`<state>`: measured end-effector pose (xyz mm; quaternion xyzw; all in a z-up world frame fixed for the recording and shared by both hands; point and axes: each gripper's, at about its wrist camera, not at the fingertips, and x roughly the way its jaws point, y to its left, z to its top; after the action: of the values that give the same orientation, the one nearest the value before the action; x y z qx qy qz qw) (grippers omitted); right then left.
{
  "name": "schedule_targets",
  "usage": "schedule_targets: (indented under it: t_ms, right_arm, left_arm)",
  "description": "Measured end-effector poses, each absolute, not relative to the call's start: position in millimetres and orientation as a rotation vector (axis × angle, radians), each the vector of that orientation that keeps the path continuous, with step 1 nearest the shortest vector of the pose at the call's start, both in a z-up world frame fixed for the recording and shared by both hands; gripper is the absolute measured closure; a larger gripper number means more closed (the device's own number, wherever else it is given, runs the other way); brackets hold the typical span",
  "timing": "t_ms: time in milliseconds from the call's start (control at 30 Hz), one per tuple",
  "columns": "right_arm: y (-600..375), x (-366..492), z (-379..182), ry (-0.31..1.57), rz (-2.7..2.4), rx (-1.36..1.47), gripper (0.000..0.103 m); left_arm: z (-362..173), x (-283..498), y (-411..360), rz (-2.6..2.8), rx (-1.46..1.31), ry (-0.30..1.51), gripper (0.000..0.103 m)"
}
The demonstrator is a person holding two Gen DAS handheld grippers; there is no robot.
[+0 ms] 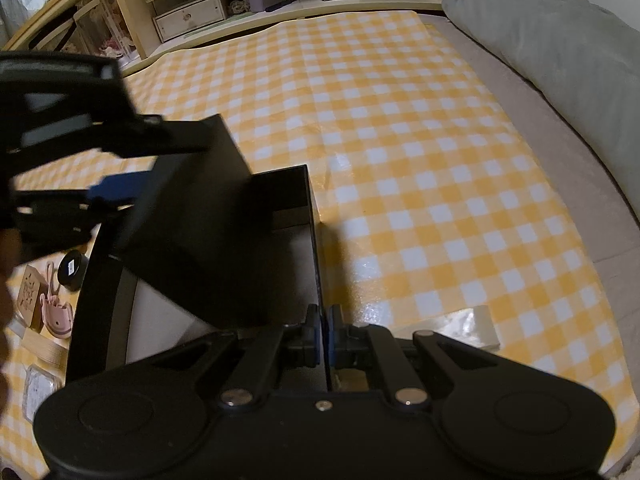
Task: Organize rigid objects
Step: 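Lift the black box with the left gripper and carry it over the tray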
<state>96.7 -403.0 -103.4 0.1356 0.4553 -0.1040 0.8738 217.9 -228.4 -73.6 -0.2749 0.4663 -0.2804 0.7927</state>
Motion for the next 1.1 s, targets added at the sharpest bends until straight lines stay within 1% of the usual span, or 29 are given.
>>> schedule_targets:
  t_ms: [100,200,767,800,900,1067,1100]
  right_arm:
    - [-402.6,97.3,-103.0,0.952,-0.211,0.287,0.099]
    - [-402.7,96.6,-102.9,0.952,-0.208,0.29,0.099]
    - [-404.1,96.7,-103.6,0.956,-0.205,0.296,0.098]
    - [-404.7,96.3,-103.4,0.955,-0.205,0.301,0.098]
    - [-405.8,95.4,-102.8,0.952,-0.202,0.311,0.098]
    - [-404.6,94.8,-102.8,0.952,-0.202,0.315,0.098]
    - [-404.3,94.8,-102.8,0.952,-0.202,0.315,0.098]
  left_arm:
    - [-74.8,216.4,-237.7,-0.627,-0.592,0.999,0.069]
    - [-79.0,214.1,-242.0,-0.663,-0.607,1.013,0.075]
    - [-92.1,214.1,-219.9,-0.719,-0.67,1.073,0.075]
    - [-91.1,214.9,-219.4,-0.718,-0.661,1.08,0.076]
    - [-90.4,215.0,-216.4,-0.743,-0.651,1.096,0.084]
    - [-94.8,213.6,-217.0,-0.719,-0.587,1.117,0.084]
    - [-98.0,213.4,-215.5,-0.712,-0.59,1.123,0.082]
